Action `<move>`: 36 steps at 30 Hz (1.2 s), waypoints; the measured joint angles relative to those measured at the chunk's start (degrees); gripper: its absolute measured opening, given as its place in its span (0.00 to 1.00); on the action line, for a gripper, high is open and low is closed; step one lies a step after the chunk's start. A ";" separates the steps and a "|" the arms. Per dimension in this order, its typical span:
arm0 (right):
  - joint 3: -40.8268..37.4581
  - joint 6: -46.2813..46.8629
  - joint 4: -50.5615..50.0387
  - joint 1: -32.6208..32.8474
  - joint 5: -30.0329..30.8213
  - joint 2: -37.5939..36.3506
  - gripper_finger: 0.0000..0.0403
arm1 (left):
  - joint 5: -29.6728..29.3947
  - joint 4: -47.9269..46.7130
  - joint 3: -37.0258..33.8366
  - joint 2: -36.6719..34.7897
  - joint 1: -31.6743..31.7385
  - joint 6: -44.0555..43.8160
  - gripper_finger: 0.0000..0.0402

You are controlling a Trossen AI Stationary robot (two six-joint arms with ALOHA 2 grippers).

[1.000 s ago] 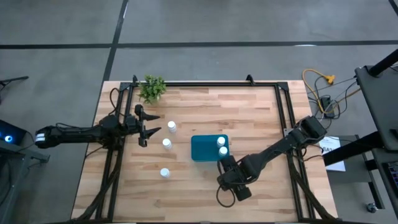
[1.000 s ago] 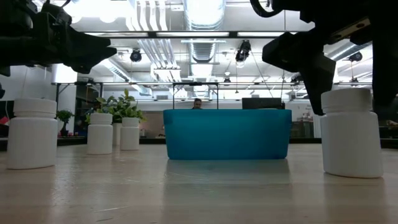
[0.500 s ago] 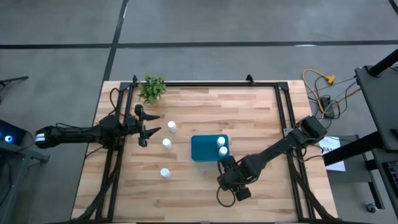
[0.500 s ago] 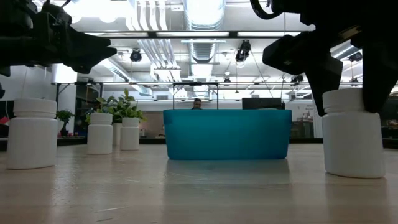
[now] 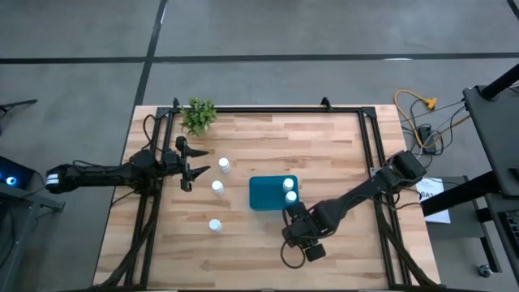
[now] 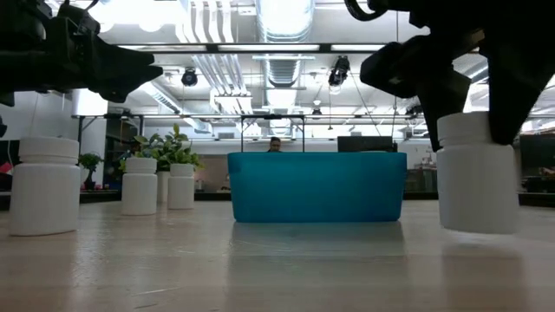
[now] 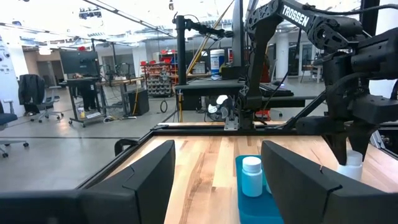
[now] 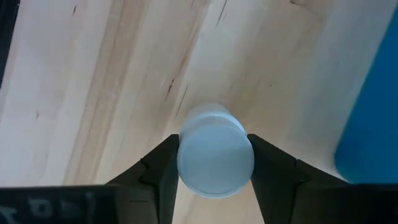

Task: Pick and place pill bottles into a basket
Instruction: Put the white pill bottle into the blue bin

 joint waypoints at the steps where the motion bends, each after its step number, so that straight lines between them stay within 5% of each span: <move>1: 0.41 0.01 -0.40 -0.16 -0.02 -0.01 0.37 | 0.00 0.01 0.00 0.00 -0.01 0.01 0.55; 24: 17.52 -4.35 -13.56 -10.53 0.22 -0.20 0.37 | -0.01 0.01 0.00 0.00 0.00 0.00 0.55; 36: 18.84 -8.25 -14.79 -19.11 1.57 -0.13 0.37 | 0.00 0.00 0.00 0.00 -0.01 0.01 0.55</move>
